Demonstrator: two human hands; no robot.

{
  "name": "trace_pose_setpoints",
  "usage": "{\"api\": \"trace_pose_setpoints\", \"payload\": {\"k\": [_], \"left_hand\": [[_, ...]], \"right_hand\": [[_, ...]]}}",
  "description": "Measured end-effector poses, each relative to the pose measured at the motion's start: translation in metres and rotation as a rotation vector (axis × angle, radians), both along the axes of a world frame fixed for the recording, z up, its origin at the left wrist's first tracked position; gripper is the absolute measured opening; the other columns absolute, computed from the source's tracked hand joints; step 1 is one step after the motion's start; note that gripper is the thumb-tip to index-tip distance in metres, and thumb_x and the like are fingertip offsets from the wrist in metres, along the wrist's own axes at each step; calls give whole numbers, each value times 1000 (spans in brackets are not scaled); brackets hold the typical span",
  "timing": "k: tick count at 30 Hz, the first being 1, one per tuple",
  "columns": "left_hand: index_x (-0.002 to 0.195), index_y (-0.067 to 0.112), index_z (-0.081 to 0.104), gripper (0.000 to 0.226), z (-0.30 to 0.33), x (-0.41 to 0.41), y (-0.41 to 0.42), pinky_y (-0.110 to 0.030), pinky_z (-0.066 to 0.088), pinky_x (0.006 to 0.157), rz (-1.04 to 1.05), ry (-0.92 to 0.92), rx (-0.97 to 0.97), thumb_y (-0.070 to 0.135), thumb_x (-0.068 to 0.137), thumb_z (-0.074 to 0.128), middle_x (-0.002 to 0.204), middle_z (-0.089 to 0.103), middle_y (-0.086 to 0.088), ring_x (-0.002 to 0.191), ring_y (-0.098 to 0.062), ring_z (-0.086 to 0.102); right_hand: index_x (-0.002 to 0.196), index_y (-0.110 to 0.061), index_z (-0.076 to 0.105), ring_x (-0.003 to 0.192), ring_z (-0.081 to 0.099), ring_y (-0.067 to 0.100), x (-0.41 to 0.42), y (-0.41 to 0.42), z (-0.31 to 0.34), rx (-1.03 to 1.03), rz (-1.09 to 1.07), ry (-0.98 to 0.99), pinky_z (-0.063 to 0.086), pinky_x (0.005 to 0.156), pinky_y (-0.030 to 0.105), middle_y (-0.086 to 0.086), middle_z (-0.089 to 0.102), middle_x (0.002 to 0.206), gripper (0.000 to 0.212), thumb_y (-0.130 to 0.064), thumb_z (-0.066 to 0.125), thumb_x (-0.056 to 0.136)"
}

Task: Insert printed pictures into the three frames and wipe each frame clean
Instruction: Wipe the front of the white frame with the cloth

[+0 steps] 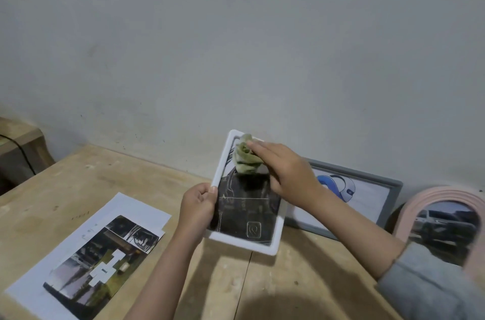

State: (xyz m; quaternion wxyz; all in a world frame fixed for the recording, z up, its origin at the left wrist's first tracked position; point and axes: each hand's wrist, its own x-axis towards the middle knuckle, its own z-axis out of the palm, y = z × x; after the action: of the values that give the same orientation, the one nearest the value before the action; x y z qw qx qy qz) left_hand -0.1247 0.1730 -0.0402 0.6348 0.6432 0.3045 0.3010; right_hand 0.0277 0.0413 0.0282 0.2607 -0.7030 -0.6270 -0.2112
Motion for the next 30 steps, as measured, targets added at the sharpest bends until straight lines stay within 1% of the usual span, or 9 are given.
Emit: {"api": "trace_pose_setpoints", "payload": {"k": [2, 4, 7, 10, 15, 19, 22, 26, 30], "left_hand": [[76, -2, 60, 32, -2, 4, -7, -27, 42, 54, -5, 11, 50, 25, 91, 54, 57, 56, -8, 52, -18, 53], [70, 2, 56, 40, -4, 6, -12, -31, 37, 55, 4, 33, 116, 40, 82, 53, 57, 48, -9, 52, -19, 45], [68, 4, 56, 31, -5, 4, -17, -24, 30, 46, 73, 20, 186, 25, 91, 54, 46, 42, 7, 41, -5, 35], [71, 0, 57, 27, -6, -4, -16, -13, 24, 39, 121, 20, 235, 13, 94, 51, 38, 41, 9, 35, -3, 37], [68, 7, 53, 29, -10, -12, -3, -16, 22, 36, 147, -33, 182, 10, 96, 48, 36, 38, 9, 32, -4, 30], [68, 8, 54, 29, -11, -15, 6, -20, 24, 38, 180, -63, 139, 8, 96, 48, 37, 40, 9, 34, -2, 30], [68, 9, 54, 29, -9, -13, 9, -18, 24, 36, 197, -79, 122, 7, 96, 48, 37, 41, 10, 34, -2, 32], [68, 9, 54, 29, -9, -7, 7, -22, 26, 41, 191, -97, 110, 6, 97, 48, 38, 41, 11, 35, -2, 32], [70, 11, 56, 28, -7, -2, 3, -22, 34, 43, 227, -133, 56, 6, 96, 48, 43, 48, 10, 37, 1, 40]], "right_hand": [[132, -6, 52, 114, 55, 32, -1, 18, 0, -3, -5, -142, 48, 92, 42, 15, 56, 131, 67, 8, 38, 68], [132, -7, 52, 120, 53, 33, 1, 30, -1, -45, -29, -251, 45, 92, 50, 16, 53, 135, 68, 8, 34, 69], [129, -5, 56, 121, 53, 34, 5, 36, -5, -72, -60, -280, 47, 88, 51, 16, 54, 134, 66, 6, 27, 71], [127, -3, 57, 119, 55, 36, 8, 34, -5, -58, -67, -266, 48, 89, 50, 18, 55, 133, 62, 6, 30, 72], [122, 0, 61, 113, 58, 37, 18, 20, -6, -44, -68, -255, 49, 90, 47, 20, 57, 128, 53, -1, 34, 77], [123, 1, 59, 109, 58, 37, 34, 4, -10, -21, -93, -228, 52, 88, 44, 21, 59, 125, 49, 6, 45, 77], [127, -3, 56, 114, 57, 37, 41, -7, -18, -35, -164, -137, 56, 80, 46, 18, 56, 130, 67, 18, 58, 64], [129, -6, 54, 121, 52, 34, 35, -16, -26, -52, -204, -72, 54, 88, 42, 16, 51, 137, 66, 1, 26, 70], [125, -4, 59, 124, 51, 31, 16, -25, -47, -67, -186, -46, 51, 92, 36, 16, 52, 136, 68, 0, 22, 68]]}}
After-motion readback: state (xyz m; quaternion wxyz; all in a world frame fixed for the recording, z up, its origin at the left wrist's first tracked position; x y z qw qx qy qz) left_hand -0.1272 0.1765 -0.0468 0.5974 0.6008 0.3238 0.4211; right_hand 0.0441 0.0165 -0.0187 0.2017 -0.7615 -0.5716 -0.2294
